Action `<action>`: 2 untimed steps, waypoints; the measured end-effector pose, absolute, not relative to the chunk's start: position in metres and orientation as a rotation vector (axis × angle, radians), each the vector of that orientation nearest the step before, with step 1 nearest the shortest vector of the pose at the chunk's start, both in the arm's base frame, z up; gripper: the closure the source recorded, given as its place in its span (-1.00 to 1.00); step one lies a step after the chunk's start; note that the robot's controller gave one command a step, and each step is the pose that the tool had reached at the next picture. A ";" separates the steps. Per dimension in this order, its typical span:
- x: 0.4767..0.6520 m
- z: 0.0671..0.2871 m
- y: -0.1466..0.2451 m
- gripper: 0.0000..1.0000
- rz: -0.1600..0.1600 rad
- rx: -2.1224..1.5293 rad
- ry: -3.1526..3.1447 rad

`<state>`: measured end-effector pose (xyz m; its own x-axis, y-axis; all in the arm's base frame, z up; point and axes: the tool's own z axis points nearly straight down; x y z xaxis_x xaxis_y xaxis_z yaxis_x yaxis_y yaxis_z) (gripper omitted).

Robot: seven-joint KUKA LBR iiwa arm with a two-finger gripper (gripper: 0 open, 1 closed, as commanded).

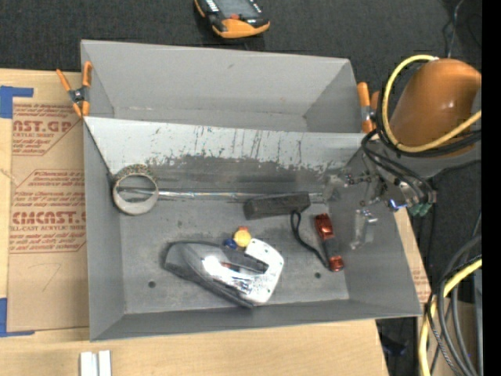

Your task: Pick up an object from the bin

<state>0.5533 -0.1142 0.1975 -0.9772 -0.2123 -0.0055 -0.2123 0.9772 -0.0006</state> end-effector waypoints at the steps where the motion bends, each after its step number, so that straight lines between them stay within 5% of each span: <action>1: 0.549 0.162 -0.144 -1.00 -0.003 -0.667 3.066; 2: 0.552 0.150 -0.135 -1.00 0.000 -0.636 3.068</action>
Offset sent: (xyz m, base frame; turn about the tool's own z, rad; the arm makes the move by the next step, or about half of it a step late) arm -0.0020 -0.0229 -0.0465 -0.1956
